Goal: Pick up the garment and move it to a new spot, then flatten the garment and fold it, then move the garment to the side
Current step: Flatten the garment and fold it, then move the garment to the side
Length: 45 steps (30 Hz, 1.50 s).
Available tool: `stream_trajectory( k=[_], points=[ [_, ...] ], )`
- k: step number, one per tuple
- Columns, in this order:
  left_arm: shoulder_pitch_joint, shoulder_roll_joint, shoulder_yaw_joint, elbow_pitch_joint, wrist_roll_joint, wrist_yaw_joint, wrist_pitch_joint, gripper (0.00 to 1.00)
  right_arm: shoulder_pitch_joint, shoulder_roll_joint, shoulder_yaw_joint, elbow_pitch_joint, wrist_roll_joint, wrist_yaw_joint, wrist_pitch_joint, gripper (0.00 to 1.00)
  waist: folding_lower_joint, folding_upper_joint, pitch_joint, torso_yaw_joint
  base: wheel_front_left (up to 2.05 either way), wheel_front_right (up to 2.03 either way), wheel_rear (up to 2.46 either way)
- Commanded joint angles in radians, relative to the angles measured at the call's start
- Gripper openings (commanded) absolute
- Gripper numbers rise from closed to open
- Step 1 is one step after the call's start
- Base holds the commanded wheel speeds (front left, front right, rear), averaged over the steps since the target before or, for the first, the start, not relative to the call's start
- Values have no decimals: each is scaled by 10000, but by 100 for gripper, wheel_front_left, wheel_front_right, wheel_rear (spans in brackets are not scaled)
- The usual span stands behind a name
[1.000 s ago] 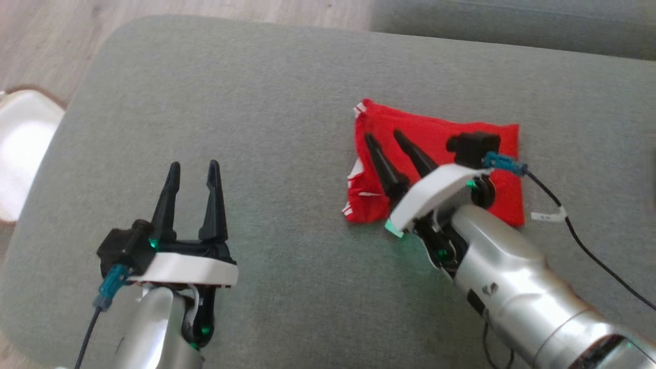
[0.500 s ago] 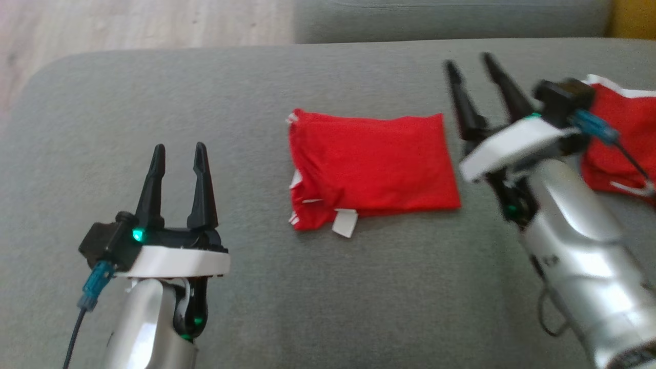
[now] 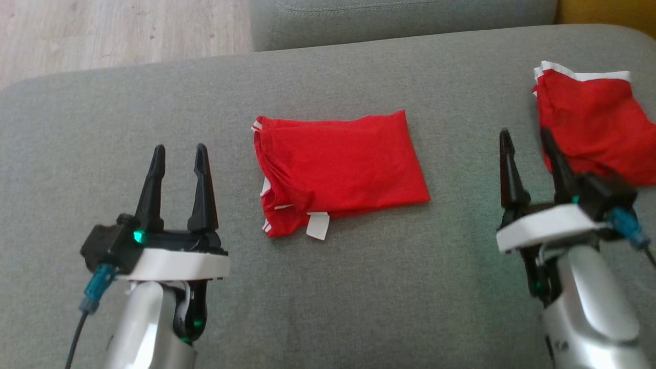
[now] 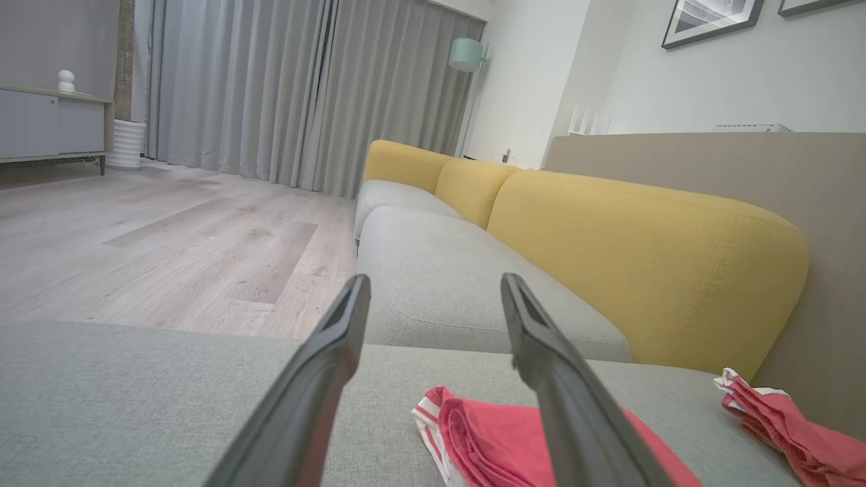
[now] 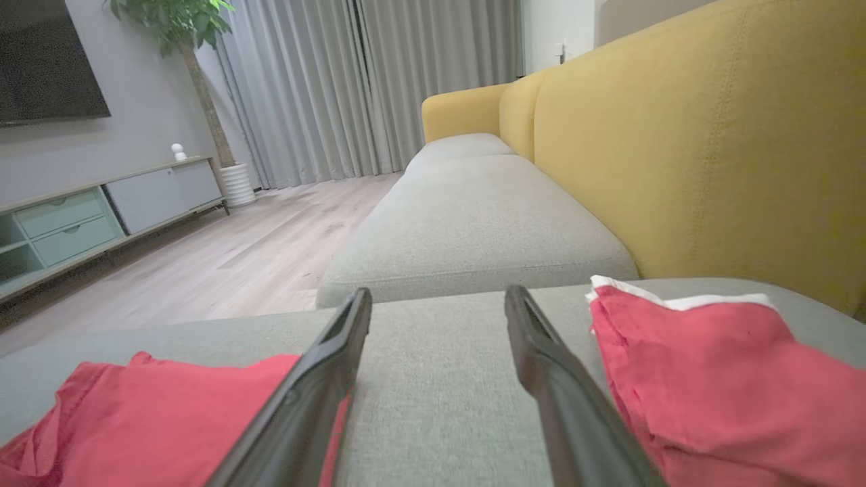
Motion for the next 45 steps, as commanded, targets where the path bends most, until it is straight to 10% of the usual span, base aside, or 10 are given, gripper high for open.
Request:
stream_trajectory(
  k=[1, 19, 36, 37, 45],
  points=[
    [-38, 85, 381, -334, 143, -57, -51, 100, 24, 158, 83, -453, -155, -9, -106, 100, 0, -1, 3, -18, 0, 0, 0],
    [-431, 85, -64, -279, 143, -57, -51, 100, -464, 426, -52, -24, -800, -9, 246, 100, 0, -1, 959, 704, 0, 0, 0],
    [-1046, 85, -736, -30, -182, -57, -51, 100, -2202, 424, 1420, 3370, 476, -9, 2244, 100, 0, -1, 1787, 1996, 0, 0, 0],
    [-1050, 85, -719, -8, -171, -57, -51, 100, -2355, 370, 1647, 3624, 392, -9, 2148, 0, 0, -1, 1775, 2002, 0, 0, 0],
    [-1037, 85, -634, -56, -39, 9, -51, 100, -2898, -231, 2163, 4113, -527, -9, 911, 0, 0, -1, 1425, 1536, 0, 0, 0]
  ],
)
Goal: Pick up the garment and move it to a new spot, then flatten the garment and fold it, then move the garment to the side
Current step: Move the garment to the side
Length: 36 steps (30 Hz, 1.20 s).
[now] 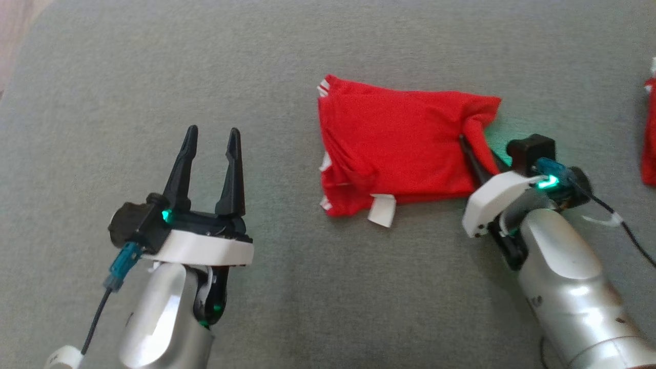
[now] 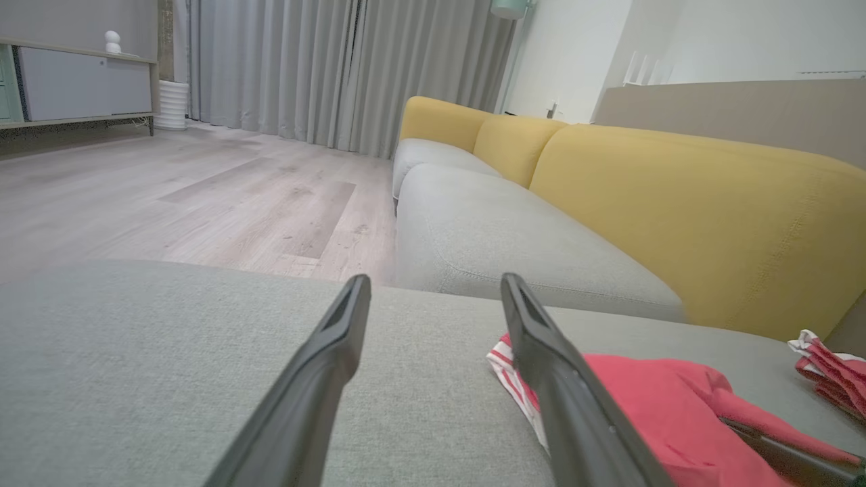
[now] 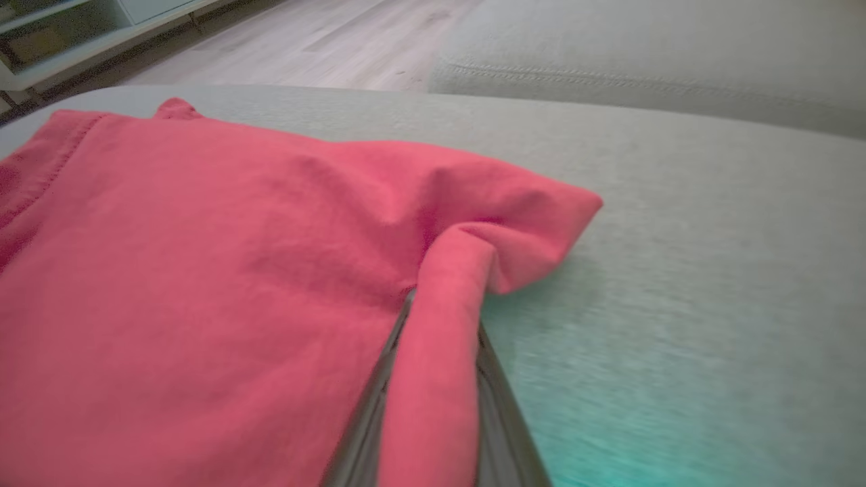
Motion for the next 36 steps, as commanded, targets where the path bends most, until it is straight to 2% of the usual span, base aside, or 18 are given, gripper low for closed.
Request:
stream_trajectory(
  k=[1, 9, 16, 17, 22, 29, 36],
  points=[
    [-322, 87, 330, -388, 42, 0, -51, 100, -321, -218, 164, -144, -205, -9, -267, 0, -1, 0, -145, -258, 0, 0, 0],
    [-658, 87, -141, -593, -84, 128, -51, 100, -844, -1263, 592, -708, -1074, -9, -665, 0, -1, 0, -166, -1305, 0, 0, 0],
    [-1054, 87, -459, -815, -377, 233, -51, 100, -1331, -2668, 673, -1517, -787, -9, -222, 0, -1, 0, 121, -2106, 0, 0, 0],
    [-1054, 87, -459, -815, -377, 233, -51, 100, -1331, -2668, 673, -1517, -787, -9, -222, 0, -1, 0, 121, -2106, 0, 0, 0],
    [-1227, 87, -460, -786, -216, 213, -51, 100, -1591, -3706, 564, -1817, -188, -9, 179, 0, -1, 0, 451, -2352, 0, 0, 0],
    [-1377, 87, -457, -678, -81, 112, -51, 100, -1926, -4856, -227, -1534, 253, -9, 545, 0, -1, 0, 885, -2335, 0, 0, 0],
    [-1413, 87, -473, -604, -37, 33, -51, 100, -1801, -5388, -1192, -751, -21, -9, 910, 0, -1, 0, 1162, -2219, 0, 0, 0]
  ],
)
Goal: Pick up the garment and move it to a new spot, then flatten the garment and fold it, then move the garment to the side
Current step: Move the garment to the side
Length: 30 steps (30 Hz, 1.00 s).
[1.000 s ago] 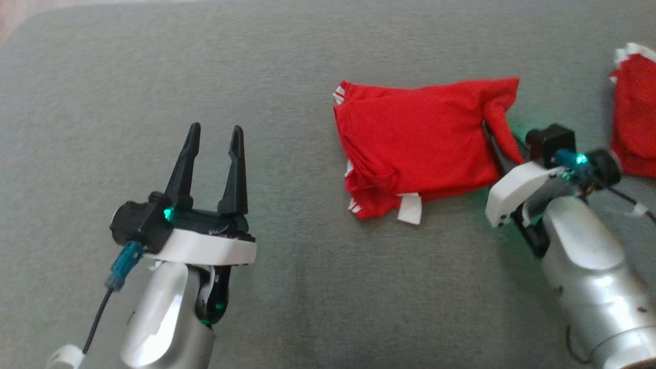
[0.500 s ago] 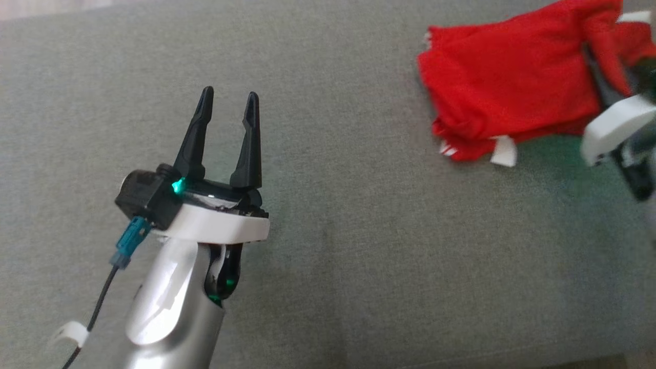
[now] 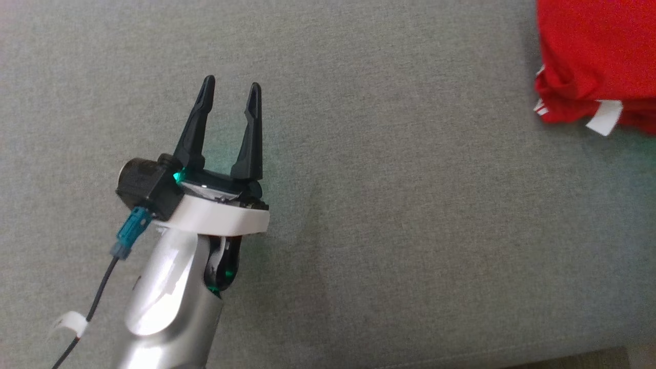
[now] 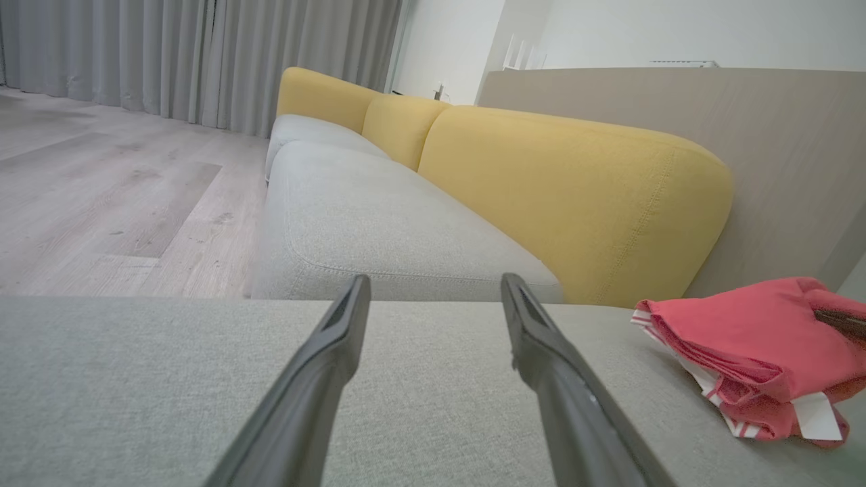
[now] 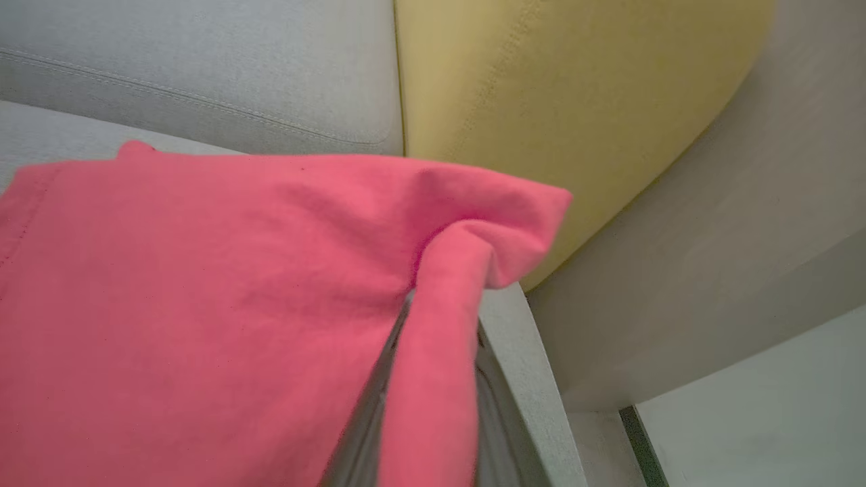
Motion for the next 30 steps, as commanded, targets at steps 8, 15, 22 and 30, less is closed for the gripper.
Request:
stream_trajectory(
  k=[8, 15, 22, 30],
  points=[
    [-334, 99, 225, -203, 184, -99, -49, 100, -101, -259, -938, 486, -715, -9, -195, 100, -1, 0, 319, 31, 0, 0, 0],
    [-354, 99, 431, -73, 213, -126, -49, 100, -317, 217, -1424, 589, -1342, -9, -665, 100, -1, 0, 104, -37, 0, 0, 0],
    [-135, 99, 913, -119, 173, -137, -49, 100, -487, 895, -1268, -81, -1608, -9, -1059, 100, -1, 0, -625, -67, 0, 0, 0],
    [316, 99, 1693, -256, 222, -137, -49, 100, -330, 1816, -836, -1386, -1124, -9, -1259, 100, -1, 0, -1488, 87, 0, 0, 0]
  ],
)
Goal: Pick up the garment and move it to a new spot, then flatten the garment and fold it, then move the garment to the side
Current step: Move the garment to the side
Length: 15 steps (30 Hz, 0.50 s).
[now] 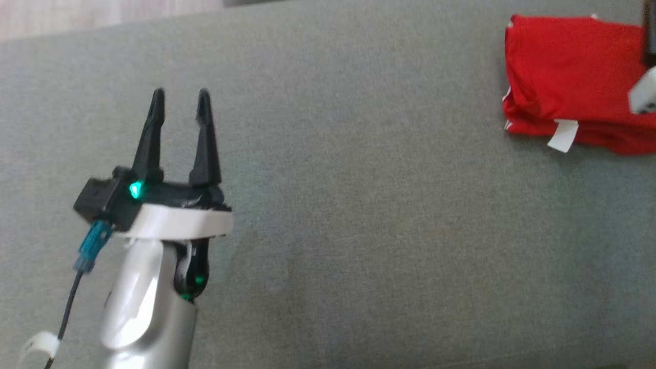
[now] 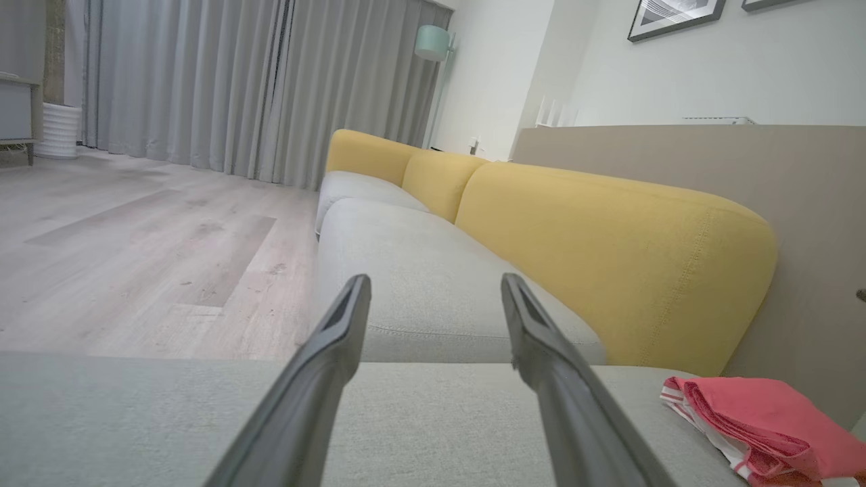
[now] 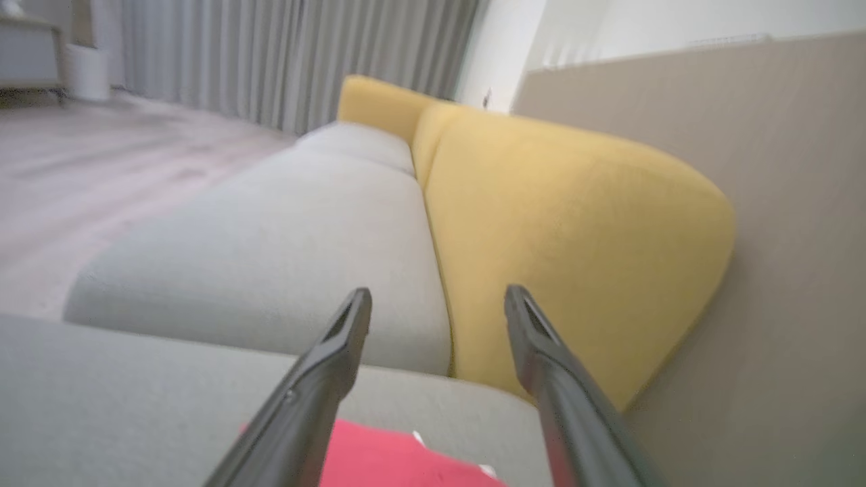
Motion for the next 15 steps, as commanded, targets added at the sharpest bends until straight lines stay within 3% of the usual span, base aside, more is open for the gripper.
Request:
stream_trajectory(
  k=[1, 7, 15],
  points=[
    [26, 104, 428, -344, 120, -47, -49, 100, -30, 68, 156, -544, 152, -9, -104, 100, 1, 0, -329, 123, 0, 0, 0],
    [540, 104, 977, -494, 196, -49, -49, 100, 593, 1032, 279, -2017, 939, -9, -12, 100, 1, 0, -934, 368, 0, 0, 0],
    [1283, 104, 1240, -644, 254, -52, -49, 100, 1930, 2883, -13, -3258, 1421, -9, -117, 100, 1, 0, -1408, 574, 0, 0, 0]
  ],
)
